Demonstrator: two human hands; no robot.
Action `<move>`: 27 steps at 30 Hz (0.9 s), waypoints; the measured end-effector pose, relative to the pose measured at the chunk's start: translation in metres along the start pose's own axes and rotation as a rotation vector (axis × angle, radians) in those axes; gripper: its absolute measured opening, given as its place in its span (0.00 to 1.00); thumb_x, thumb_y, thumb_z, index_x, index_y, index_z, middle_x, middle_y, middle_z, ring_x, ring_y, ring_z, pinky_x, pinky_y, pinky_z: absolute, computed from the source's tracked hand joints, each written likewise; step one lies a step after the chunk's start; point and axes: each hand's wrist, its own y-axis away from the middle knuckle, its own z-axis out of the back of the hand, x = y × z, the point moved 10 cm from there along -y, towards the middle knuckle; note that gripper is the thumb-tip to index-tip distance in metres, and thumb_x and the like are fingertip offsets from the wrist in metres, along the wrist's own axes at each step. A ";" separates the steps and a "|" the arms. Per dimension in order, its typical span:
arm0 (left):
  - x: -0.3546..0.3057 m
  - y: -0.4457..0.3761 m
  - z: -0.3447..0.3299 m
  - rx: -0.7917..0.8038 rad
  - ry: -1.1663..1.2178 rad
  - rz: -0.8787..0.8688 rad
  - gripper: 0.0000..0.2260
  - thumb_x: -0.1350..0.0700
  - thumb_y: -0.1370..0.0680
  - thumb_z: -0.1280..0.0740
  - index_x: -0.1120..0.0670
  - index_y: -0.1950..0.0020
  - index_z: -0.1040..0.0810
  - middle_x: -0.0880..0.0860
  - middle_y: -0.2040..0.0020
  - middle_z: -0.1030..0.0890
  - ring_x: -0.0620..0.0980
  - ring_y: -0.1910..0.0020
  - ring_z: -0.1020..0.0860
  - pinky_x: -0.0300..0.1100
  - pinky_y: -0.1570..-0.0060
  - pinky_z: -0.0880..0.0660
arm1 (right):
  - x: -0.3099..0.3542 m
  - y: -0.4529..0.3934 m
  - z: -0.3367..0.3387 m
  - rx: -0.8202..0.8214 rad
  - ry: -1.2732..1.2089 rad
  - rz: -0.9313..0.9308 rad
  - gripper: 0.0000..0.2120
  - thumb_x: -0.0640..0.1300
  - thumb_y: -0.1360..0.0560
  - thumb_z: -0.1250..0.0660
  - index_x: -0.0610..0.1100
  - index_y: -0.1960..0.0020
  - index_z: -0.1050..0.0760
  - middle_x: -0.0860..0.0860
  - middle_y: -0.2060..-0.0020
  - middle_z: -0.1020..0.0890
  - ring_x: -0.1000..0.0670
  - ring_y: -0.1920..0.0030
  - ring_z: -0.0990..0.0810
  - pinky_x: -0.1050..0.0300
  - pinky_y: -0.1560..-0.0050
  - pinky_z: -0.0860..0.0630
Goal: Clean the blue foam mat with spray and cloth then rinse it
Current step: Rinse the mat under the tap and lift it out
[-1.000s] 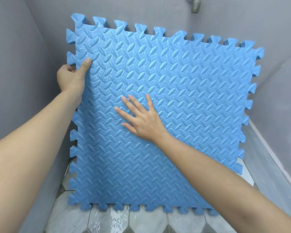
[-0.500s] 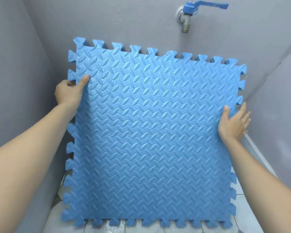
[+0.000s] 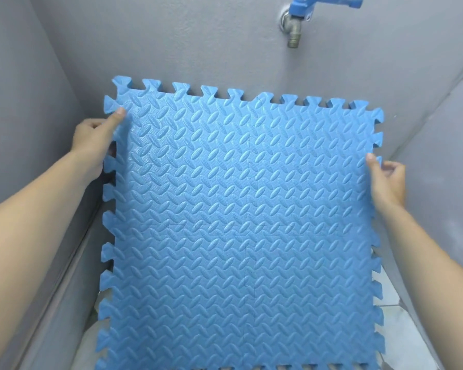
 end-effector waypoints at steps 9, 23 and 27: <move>-0.060 0.026 0.013 0.214 -0.232 0.088 0.27 0.48 0.34 0.21 0.53 0.42 0.29 0.51 0.49 0.21 0.49 0.55 0.22 0.43 0.56 0.25 | 0.077 -0.005 0.014 0.473 0.002 -0.300 0.17 0.48 0.31 0.24 0.50 0.46 0.26 0.51 0.47 0.17 0.52 0.57 0.17 0.55 0.59 0.22; -0.246 0.167 0.046 0.430 -0.669 0.417 0.17 0.52 0.36 0.19 0.57 0.52 0.18 0.54 0.59 0.21 0.53 0.59 0.25 0.44 0.62 0.32 | 0.237 0.004 0.202 0.696 0.347 -0.503 0.19 0.31 0.33 0.26 0.43 0.45 0.22 0.49 0.52 0.16 0.53 0.56 0.16 0.55 0.51 0.20; -0.294 0.182 0.053 0.456 -0.740 0.420 0.19 0.49 0.39 0.18 0.57 0.55 0.19 0.54 0.66 0.25 0.52 0.69 0.30 0.41 0.70 0.35 | 0.289 -0.013 0.235 0.655 0.460 -0.442 0.17 0.33 0.34 0.25 0.46 0.52 0.26 0.48 0.60 0.23 0.49 0.57 0.25 0.58 0.62 0.29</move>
